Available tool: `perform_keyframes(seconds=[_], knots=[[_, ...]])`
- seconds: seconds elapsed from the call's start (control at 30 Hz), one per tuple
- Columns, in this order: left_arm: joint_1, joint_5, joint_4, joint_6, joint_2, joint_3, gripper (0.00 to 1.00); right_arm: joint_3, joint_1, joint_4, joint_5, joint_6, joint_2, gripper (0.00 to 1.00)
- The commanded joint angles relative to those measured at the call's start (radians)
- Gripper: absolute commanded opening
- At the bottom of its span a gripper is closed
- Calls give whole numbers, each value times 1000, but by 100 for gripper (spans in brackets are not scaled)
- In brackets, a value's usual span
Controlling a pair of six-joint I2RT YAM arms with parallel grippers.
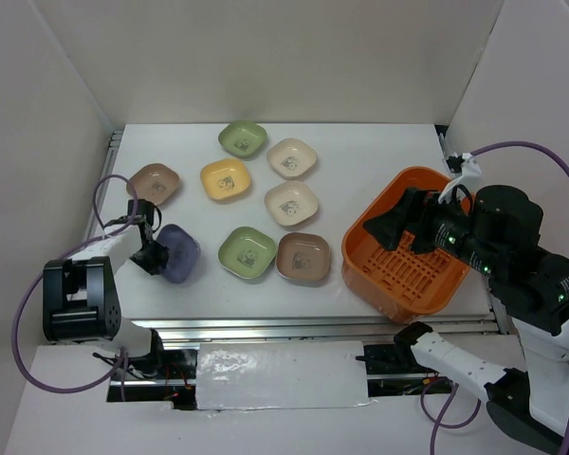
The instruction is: Place the plates into the plastic bin on the countertop
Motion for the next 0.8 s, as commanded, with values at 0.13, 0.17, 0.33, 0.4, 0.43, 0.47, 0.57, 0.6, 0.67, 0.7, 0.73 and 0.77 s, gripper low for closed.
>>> perform_keyframes(seconds=[0.13,0.17,0.33,0.4,0.43,0.47,0.57,0.6,0.67,0.7,0.73,0.77], knots=[[4,-47,37,-88,-73,-81,0,-1,23,50,-16,11,12,100],[3,-82,-6,-98,-147,-84,0,-2,26,49,-8,11,13,100],[4,-104,-16,-21,-398,-98,0,-44,28,64,24,18,22,100],[4,-75,-11,15,-436,-83,0,-64,32,81,16,20,32,100],[0,-63,-11,48,-460,-64,0,-70,34,89,12,21,46,100],[-1,-46,-29,66,-472,-45,0,-87,40,110,-4,20,54,100],[-24,63,-58,150,-491,38,0,-119,57,164,-30,28,118,100],[-35,100,-59,173,-489,61,0,-119,83,176,-34,35,176,100],[-97,155,-110,217,-471,139,0,-98,118,219,-31,49,242,100],[-105,171,-126,234,-466,163,0,-87,162,234,2,52,314,100],[-166,171,-162,247,-456,210,0,-58,184,248,22,58,348,100],[-183,183,-173,256,-453,230,0,-41,204,273,38,57,388,100]])
